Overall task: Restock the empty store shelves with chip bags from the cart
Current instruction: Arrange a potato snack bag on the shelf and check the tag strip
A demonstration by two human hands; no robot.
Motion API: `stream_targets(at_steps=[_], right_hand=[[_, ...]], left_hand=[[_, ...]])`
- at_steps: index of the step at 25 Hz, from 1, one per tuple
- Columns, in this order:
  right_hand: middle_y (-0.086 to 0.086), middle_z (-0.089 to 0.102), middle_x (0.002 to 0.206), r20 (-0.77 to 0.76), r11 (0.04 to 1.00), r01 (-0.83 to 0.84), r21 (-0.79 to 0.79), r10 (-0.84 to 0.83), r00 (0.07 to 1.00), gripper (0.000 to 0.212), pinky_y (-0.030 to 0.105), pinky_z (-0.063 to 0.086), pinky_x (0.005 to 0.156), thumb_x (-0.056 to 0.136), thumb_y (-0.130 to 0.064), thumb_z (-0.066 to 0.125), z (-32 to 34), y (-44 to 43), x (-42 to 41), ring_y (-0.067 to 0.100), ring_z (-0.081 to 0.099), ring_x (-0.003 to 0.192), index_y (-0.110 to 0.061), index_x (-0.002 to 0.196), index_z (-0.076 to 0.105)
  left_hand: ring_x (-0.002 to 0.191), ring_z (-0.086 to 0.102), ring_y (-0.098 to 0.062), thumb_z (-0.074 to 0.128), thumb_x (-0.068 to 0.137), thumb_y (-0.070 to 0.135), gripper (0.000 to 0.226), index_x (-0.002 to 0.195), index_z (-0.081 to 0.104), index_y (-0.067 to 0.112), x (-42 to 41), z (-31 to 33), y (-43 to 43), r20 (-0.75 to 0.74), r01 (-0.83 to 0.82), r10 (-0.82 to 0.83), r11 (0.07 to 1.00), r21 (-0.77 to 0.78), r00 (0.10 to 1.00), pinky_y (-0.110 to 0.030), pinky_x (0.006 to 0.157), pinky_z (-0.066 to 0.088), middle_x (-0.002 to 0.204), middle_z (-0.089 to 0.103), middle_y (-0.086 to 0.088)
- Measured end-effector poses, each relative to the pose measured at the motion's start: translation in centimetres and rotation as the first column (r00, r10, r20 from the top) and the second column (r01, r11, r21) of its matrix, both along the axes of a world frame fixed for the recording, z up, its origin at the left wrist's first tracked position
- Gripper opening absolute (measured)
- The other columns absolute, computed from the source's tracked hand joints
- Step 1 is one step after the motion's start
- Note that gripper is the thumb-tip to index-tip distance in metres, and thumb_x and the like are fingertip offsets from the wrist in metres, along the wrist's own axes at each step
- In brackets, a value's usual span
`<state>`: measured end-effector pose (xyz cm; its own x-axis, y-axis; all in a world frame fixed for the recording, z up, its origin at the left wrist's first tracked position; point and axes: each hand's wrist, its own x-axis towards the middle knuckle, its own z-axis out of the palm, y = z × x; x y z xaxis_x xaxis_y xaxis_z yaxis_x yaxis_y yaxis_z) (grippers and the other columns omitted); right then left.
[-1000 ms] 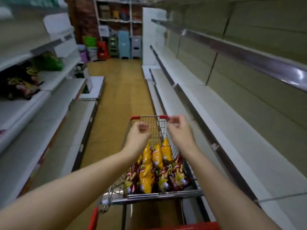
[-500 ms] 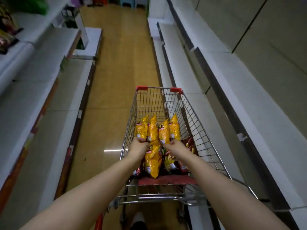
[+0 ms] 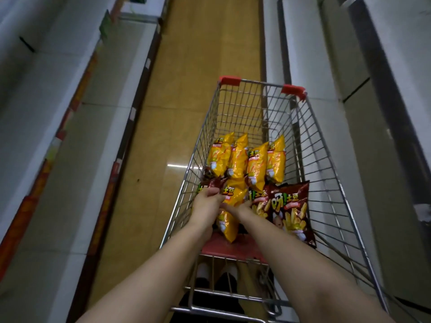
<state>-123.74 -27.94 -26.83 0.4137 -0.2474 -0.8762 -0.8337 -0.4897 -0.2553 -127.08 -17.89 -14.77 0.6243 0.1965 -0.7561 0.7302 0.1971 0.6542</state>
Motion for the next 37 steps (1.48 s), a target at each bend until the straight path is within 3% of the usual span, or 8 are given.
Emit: stream_targets(at_steps=[4, 10, 16, 18, 21, 25, 31, 37], right_hand=[[0.022, 0.019, 0.149, 0.016, 1.0, 0.01, -0.018, -0.009, 1.0, 0.114, 0.047, 0.029, 0.109, 0.076, -0.041, 0.073, -2.4, 0.6, -0.7, 0.037, 0.029, 0.135, -0.009, 0.146, -0.011], [0.02, 0.037, 0.142, 0.158, 0.997, -0.06, -0.053, 0.067, 0.985, 0.094, 0.04, 0.037, 0.101, 0.082, -0.023, 0.07, 0.0, -2.6, -0.3, 0.035, 0.041, 0.128, -0.003, 0.145, 0.004], [0.013, 0.058, 0.124, 0.279, 0.938, 0.168, 0.304, -0.256, 0.926, 0.084, 0.042, 0.052, 0.084, 0.064, -0.009, 0.083, 9.7, -8.3, 1.8, 0.032, 0.059, 0.107, -0.005, 0.135, 0.037], [0.012, 0.064, 0.117, 0.334, 0.898, 0.136, 0.419, -0.292, 0.896, 0.065, 0.041, 0.055, 0.076, 0.069, -0.004, 0.078, 14.0, -9.3, 1.6, 0.031, 0.064, 0.099, -0.008, 0.126, 0.048], [0.014, 0.067, 0.112, 0.397, 0.834, 0.089, 0.544, -0.35, 0.849, 0.051, 0.049, 0.052, 0.088, 0.075, -0.004, 0.071, 20.9, -10.1, 0.2, 0.032, 0.065, 0.099, -0.008, 0.122, 0.052], [0.017, 0.069, 0.105, 0.492, 0.791, 0.02, 0.612, -0.399, 0.774, 0.052, 0.04, 0.057, 0.077, 0.069, -0.01, 0.068, 28.2, -11.5, -3.2, 0.029, 0.069, 0.085, -0.004, 0.12, 0.056], [0.011, 0.071, 0.103, 0.742, 0.882, -0.011, 0.471, -0.389, 0.546, 0.06, 0.045, 0.052, 0.088, 0.07, -0.048, 0.064, 39.1, -13.0, -9.2, 0.029, 0.069, 0.094, -0.008, 0.114, 0.059], [0.008, 0.074, 0.088, 0.915, 0.935, 0.106, 0.339, -0.354, 0.197, 0.03, 0.023, 0.056, 0.058, 0.088, -0.026, 0.055, 49.0, -16.2, -18.3, 0.018, 0.072, 0.071, -0.004, 0.108, 0.06]], left_hand=[[0.064, 0.053, -0.012, 0.05, 0.09, -0.002, 0.019, 0.106, 0.05, 0.008, -0.2, -1.2, 0.2, 0.009, 0.002, -0.003, 1.0, 0.03, 1.0, -0.009, 0.043, 0.04, 0.084, 0.055, -0.008], [0.063, 0.052, -0.015, 0.061, 0.071, 0.012, 0.035, 0.104, 0.05, 0.01, -0.9, -1.6, -0.1, 0.002, 0.026, -0.026, 0.998, 0.058, 1.0, -0.024, 0.053, 0.038, 0.072, 0.055, -0.004], [0.091, 0.059, -0.026, 0.062, 0.085, 0.014, 0.03, 0.112, 0.053, 0.004, -0.2, 0.1, -2.0, 0.066, 0.144, -0.157, 0.974, 0.176, 0.985, -0.035, 0.085, 0.049, 0.1, 0.061, -0.009], [0.106, 0.059, -0.029, 0.066, 0.082, 0.033, 0.049, 0.121, 0.052, 0.007, 1.0, 2.3, -2.7, 0.159, 0.178, -0.213, 0.962, 0.209, 0.964, -0.043, 0.095, 0.047, 0.115, 0.061, -0.011], [0.122, 0.051, -0.027, 0.07, 0.067, 0.057, 0.09, 0.139, 0.039, 0.013, 2.4, 7.4, -3.1, 0.312, 0.216, -0.264, 0.96, 0.179, 0.913, -0.047, 0.103, 0.041, 0.135, 0.05, -0.006], [0.107, 0.063, -0.024, 0.079, 0.072, 0.035, 0.076, 0.136, 0.043, 0.015, 3.2, 13.9, -3.4, 0.483, 0.411, -0.349, 0.911, -0.024, 0.803, -0.043, 0.096, 0.049, 0.122, 0.062, -0.003], [0.101, 0.064, -0.018, 0.081, 0.068, 0.024, 0.071, 0.128, 0.042, 0.019, 0.8, 23.8, -7.2, 0.733, 0.494, -0.305, 0.868, -0.047, 0.607, -0.037, 0.088, 0.053, 0.118, 0.062, -0.002], [0.09, 0.07, -0.016, 0.078, 0.055, 0.035, 0.078, 0.124, 0.045, 0.023, -5.8, 34.5, -12.3, 0.869, 0.635, -0.291, 0.772, -0.033, 0.399, -0.032, 0.075, 0.057, 0.112, 0.062, 0.0]])
